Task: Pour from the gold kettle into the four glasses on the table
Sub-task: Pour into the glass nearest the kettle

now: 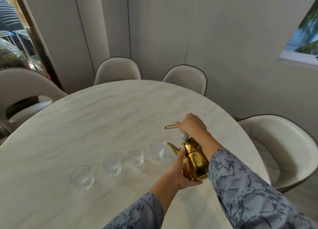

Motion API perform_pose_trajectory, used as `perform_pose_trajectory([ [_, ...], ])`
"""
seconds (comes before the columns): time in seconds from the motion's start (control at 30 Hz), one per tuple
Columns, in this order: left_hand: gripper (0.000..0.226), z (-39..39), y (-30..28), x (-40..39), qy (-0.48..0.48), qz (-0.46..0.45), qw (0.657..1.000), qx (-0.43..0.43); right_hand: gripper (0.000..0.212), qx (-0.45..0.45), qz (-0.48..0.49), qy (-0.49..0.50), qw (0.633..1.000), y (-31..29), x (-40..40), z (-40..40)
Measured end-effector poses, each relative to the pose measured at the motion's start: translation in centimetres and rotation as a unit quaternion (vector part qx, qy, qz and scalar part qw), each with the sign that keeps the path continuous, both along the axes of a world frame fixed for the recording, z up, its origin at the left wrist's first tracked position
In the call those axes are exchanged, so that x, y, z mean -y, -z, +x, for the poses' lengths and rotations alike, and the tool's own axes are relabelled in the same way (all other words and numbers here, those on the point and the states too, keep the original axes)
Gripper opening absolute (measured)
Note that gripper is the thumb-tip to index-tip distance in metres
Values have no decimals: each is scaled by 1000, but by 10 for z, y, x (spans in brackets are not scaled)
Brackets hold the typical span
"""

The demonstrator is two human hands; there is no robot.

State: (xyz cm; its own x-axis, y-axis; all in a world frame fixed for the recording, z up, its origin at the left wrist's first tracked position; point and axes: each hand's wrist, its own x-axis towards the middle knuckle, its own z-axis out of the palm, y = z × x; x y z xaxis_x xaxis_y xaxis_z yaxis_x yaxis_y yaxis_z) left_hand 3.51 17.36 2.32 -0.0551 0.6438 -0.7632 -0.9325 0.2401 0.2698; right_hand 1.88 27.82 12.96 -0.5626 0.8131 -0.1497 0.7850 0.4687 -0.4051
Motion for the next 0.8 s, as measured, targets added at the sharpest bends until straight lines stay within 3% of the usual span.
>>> perform_pose_trajectory([
  [0.57, 126, -6, 8, -4, 12, 20, 1000, -3, 34, 16, 18, -9, 1000, -5, 2, -7],
  [0.7, 114, -7, 10, -2, 10, 22, 1000, 5, 36, 17, 16, -5, 1000, 0, 1, -9],
  [0.8, 117, -9, 15, -2, 12, 13, 1000, 0, 36, 14, 10, -2, 1000, 4, 1, -11],
])
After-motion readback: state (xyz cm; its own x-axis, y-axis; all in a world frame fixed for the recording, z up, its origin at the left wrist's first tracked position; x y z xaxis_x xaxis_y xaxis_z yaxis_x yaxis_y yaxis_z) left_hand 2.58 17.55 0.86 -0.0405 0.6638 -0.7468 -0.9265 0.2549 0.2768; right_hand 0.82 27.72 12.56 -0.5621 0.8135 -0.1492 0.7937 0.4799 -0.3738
